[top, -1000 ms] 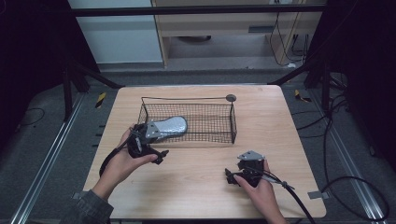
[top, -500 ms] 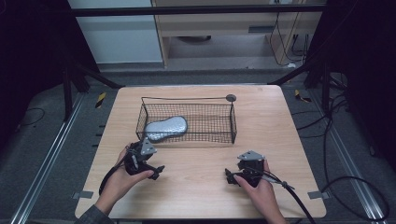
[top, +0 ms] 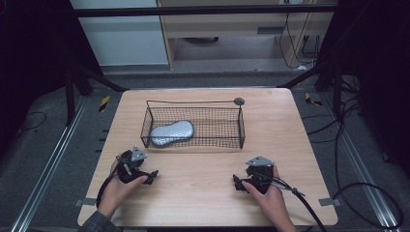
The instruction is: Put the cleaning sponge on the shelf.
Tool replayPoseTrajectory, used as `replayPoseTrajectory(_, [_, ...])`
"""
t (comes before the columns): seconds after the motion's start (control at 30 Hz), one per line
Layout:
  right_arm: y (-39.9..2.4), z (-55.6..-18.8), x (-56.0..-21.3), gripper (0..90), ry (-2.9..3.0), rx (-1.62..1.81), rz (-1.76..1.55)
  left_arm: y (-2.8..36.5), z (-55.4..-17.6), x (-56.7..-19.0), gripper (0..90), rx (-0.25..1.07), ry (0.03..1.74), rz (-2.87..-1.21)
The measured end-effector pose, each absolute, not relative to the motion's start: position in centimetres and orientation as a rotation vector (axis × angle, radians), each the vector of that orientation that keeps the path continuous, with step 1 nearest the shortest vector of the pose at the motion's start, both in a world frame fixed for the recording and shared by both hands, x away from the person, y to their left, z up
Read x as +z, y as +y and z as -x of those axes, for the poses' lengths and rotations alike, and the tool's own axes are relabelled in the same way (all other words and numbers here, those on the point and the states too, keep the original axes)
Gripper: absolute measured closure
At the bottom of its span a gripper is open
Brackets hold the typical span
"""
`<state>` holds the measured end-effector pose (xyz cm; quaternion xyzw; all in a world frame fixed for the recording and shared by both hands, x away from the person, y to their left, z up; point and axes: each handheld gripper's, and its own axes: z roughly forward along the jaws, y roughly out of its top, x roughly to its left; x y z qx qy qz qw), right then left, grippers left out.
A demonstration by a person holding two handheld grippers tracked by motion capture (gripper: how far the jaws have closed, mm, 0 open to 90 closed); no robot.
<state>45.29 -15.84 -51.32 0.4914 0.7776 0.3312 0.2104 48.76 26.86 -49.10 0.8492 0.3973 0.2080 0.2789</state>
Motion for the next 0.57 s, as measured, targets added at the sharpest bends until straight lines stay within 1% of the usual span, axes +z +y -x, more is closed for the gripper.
replayPoseTrajectory(0.23, [-15.8, -45.3, -51.3, 0.4, 2.162, 0.921, -1.366, 27.9, -49.7, -50.5, 0.0, 0.466, 1.125, -2.176])
replayPoseTrajectory(0.3, [-15.8, -45.3, -51.3, 0.4, 2.162, 0.921, -1.366, 28.2, -49.8, -50.8, 0.0, 0.485, 1.112, -2.136])
replayPoseTrajectory(0.57, [-15.8, -45.3, -51.3, 0.4, 2.162, 0.920, -1.366, 28.3, -49.8, -50.8, 0.0, 0.491, 1.114, -2.136])
